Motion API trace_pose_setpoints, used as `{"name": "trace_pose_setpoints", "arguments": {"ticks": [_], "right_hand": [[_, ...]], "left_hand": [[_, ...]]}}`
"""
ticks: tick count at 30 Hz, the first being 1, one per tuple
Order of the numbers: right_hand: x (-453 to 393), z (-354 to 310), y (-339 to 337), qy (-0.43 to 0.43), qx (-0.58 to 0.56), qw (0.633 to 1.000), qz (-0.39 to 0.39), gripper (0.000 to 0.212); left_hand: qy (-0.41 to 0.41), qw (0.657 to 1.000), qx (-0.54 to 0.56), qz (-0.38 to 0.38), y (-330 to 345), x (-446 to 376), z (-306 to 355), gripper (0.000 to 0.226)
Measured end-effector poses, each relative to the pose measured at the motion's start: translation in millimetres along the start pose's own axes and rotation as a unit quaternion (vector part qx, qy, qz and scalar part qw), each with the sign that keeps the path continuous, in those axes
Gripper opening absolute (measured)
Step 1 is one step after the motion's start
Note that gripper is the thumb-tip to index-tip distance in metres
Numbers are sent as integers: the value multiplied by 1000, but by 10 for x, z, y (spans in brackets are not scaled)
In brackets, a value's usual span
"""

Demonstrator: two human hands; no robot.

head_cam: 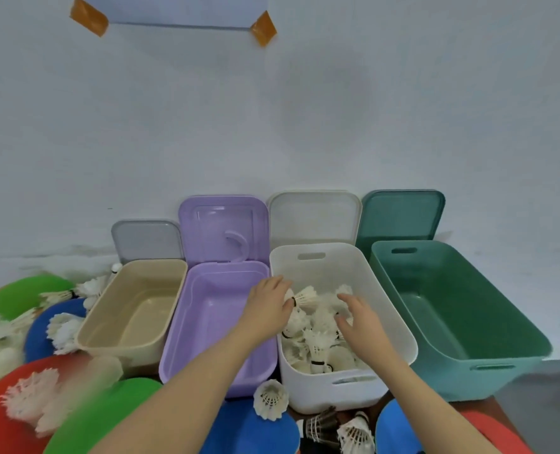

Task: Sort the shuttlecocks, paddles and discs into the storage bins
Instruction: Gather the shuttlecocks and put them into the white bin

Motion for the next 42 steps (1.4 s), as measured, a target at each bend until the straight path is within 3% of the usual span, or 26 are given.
{"name": "trace_pose_setpoints", "arguments": {"ticks": [7, 11, 17, 22, 31, 35, 38, 41, 42], "right_hand": [[114, -431, 219, -116, 41, 992, 18, 36], [171, -782, 466, -140, 15, 990, 11, 35], [314, -1416, 1025, -183, -27, 982, -30, 32], [494, -1956, 1585, -209, -35, 975, -67, 28], [865, -2655, 2652, -222, -11, 970, -96, 26], [930, -2726, 3017, -187, 84, 974, -94, 32], [970, -2708, 3162, -171, 167, 965, -106, 21], [955, -2680, 3180, -165, 175, 968, -67, 2], [947, -2652, 3174, -165, 164, 971, -53, 9]], "left_hand": [[32, 997, -60, 34, -393, 398, -364, 43], [24, 996, -65, 49, -595, 667, -752, 43], [-31, 997, -57, 53, -904, 1166, -1414, 74], [-89, 993, -72, 19, -1113, 1608, -2148, 41], [-160, 984, -76, -20, -1253, 2297, -3284, 42], [-166, 982, -66, -54, -1257, 2425, -3515, 43], [-160, 984, -54, -64, -1224, 2453, -3600, 39], [-165, 984, -31, -55, -1164, 2438, -3650, 31], [-171, 984, -19, -45, -1143, 2432, -3662, 27]]}}
Point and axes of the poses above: each hand's wrist, its own x-axis away from the middle knuckle, its own y-axis out of the palm, z = x × y, the point moved 1 cm from there along -x, towards the middle knuckle, and after that the axes turned 5 degrees about z, right-handed, at the moved point
